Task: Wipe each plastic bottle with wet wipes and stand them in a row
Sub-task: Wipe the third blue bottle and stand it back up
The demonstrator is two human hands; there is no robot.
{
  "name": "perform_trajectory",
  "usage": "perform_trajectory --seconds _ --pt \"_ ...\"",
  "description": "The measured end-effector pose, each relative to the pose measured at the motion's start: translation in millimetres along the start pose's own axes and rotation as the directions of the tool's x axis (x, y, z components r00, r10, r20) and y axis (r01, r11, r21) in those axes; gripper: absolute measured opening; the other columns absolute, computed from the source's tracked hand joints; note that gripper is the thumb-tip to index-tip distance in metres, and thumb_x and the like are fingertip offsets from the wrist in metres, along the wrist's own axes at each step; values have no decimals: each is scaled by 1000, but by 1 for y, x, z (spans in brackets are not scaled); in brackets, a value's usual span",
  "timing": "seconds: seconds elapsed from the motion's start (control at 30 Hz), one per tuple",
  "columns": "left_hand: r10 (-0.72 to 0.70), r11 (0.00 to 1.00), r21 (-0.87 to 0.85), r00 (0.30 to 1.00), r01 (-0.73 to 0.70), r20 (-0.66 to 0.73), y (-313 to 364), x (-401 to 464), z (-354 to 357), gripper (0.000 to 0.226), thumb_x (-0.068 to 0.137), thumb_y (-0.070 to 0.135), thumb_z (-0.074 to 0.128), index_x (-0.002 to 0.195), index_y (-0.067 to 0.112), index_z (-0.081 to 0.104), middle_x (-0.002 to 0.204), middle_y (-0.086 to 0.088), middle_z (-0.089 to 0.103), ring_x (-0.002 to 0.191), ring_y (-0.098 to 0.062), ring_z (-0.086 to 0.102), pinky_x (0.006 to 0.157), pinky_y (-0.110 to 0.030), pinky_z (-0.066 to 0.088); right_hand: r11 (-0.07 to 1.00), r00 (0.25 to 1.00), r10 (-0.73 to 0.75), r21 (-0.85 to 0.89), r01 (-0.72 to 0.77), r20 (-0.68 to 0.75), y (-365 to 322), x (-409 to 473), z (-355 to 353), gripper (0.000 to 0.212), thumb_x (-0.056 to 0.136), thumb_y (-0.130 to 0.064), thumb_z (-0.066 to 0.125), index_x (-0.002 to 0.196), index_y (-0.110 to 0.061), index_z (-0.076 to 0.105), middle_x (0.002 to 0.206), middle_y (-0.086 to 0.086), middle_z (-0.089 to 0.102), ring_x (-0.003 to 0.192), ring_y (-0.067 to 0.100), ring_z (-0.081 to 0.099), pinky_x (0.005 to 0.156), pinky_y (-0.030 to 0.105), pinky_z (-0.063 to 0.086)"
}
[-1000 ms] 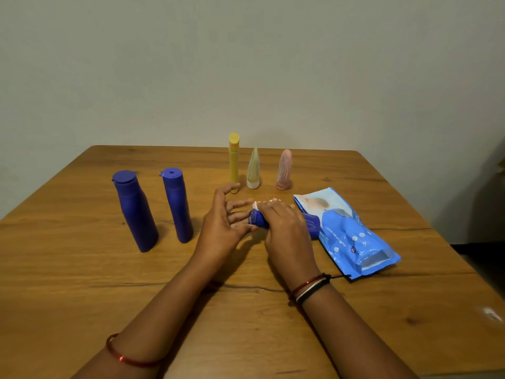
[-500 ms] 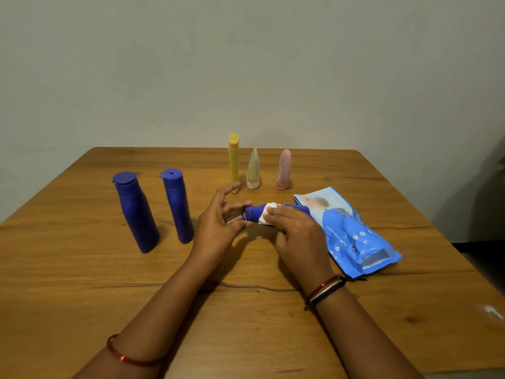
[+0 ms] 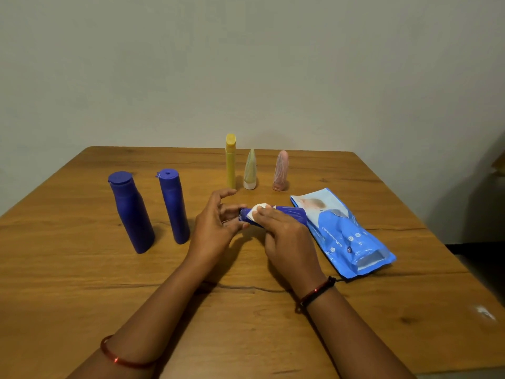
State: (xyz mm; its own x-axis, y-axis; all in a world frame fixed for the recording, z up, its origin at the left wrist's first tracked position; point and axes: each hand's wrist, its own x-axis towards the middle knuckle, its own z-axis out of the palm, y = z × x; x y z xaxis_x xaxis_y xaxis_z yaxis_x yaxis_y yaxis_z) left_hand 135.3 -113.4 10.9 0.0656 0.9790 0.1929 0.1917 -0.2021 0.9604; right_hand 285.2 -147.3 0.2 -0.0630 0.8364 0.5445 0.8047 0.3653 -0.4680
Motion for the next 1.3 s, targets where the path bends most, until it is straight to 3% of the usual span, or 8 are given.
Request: perform_trajectory --seconds 0.1,0.2,0.37,0.5,0.73,0.97,1.13,1.3 --pt "-10 996 90 1000 9 19 0 2 0 43 80 2 71 108 33 60 101 14 69 94 6 65 81 -16 54 996 994 84 -5 -85 -65 12 1 -3 41 76 5 53 110 -13 70 115 4 68 113 16 60 100 19 36" --pt "-24 987 163 999 16 46 -1 3 -1 37 80 9 72 100 38 64 101 18 68 97 7 62 85 -15 49 980 980 196 -23 -197 -43 17 6 -3 41 84 5 51 117 -13 66 123 5 64 119 18 56 103 22 34" --pt "-29 988 149 999 24 32 -2 3 -1 32 82 8 71 99 35 64 96 17 68 90 11 63 72 -9 49 997 992 76 -9 -76 96 6 5 -1 49 88 4 49 132 -17 54 137 1 52 131 11 42 106 14 21" --pt "-38 990 135 999 38 -5 -5 4 -1 28 83 12 70 103 31 64 95 15 68 90 3 64 71 -14 52 1000 996 13 26 -15 92 6 0 -4 41 84 1 56 121 -14 64 129 2 60 124 12 52 104 20 33" --pt "-112 989 99 994 110 10 -10 7 0 22 80 18 73 99 26 64 95 5 67 89 -10 63 79 -28 53 964 963 265 -8 -266 -43 21 5 -6 36 86 -1 52 115 -17 68 115 1 68 109 16 60 93 18 39" --pt "-127 992 28 992 127 1 -8 5 1 20 82 18 72 100 22 65 104 5 65 86 -11 67 61 -16 48 997 995 51 49 -56 84 8 2 1 44 85 3 54 124 -16 62 130 1 59 126 10 49 106 17 31" --pt "-146 988 -54 989 145 -21 -4 5 -1 21 83 17 71 102 24 66 106 7 66 92 -8 65 71 -22 50 986 984 165 23 -164 -63 19 3 -5 40 82 2 53 112 -17 69 117 0 67 113 11 59 97 14 35" --pt "-131 988 -77 991 131 5 -5 6 -3 23 82 14 71 101 26 66 112 7 65 99 -9 64 83 -30 51 968 950 240 -26 -250 -198 30 7 -8 42 80 10 51 114 -8 67 119 9 65 114 23 59 100 26 40"
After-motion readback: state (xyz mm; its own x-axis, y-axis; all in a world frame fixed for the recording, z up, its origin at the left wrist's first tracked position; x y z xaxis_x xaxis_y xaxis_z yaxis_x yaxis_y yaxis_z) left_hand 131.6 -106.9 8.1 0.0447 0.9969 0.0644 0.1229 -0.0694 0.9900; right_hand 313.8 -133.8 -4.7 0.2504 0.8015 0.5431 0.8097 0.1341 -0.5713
